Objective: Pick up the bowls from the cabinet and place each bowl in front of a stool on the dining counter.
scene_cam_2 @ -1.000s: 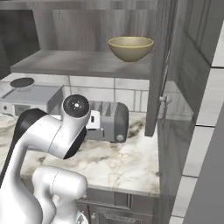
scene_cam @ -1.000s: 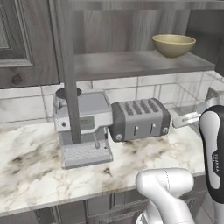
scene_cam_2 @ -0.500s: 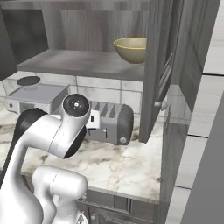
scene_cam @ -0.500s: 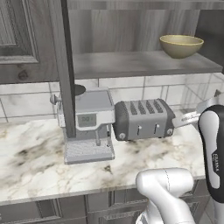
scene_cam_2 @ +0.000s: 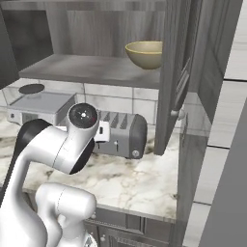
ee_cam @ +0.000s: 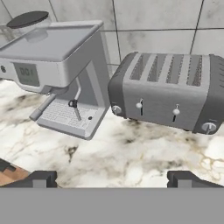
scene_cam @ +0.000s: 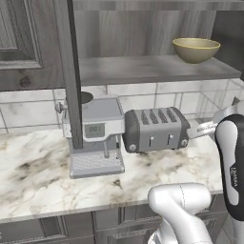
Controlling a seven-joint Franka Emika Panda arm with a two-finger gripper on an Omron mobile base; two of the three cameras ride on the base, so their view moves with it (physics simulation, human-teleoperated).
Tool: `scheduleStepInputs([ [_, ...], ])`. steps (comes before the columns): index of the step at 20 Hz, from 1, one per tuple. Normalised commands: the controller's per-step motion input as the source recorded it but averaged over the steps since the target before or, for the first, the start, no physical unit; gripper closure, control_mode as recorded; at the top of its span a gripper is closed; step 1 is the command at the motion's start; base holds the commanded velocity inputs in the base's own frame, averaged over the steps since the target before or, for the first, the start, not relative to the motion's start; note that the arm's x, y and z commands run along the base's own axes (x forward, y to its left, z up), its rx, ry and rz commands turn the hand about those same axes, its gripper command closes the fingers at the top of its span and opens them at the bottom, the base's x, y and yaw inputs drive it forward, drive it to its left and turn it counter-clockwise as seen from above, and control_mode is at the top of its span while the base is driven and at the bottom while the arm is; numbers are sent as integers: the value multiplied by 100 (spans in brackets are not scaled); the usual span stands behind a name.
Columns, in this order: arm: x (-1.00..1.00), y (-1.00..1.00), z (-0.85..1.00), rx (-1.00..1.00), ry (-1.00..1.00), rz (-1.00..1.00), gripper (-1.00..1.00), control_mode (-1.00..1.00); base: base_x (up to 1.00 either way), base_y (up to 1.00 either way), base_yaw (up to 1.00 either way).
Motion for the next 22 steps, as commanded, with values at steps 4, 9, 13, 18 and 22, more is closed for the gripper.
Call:
scheduleStepInputs([
  [4,0,1,0,0,0,0,-100,-100,0,0,0],
  [9,0,0,11,0,0,-10,-100,-100,0,0,0],
  [13,0,0,46,0,0,-9,-100,-100,0,0,0],
  [18,0,0,56,0,-1,-12,-100,-100,0,0,0],
  [22,0,0,47,0,0,-26,-100,-100,0,0,0],
])
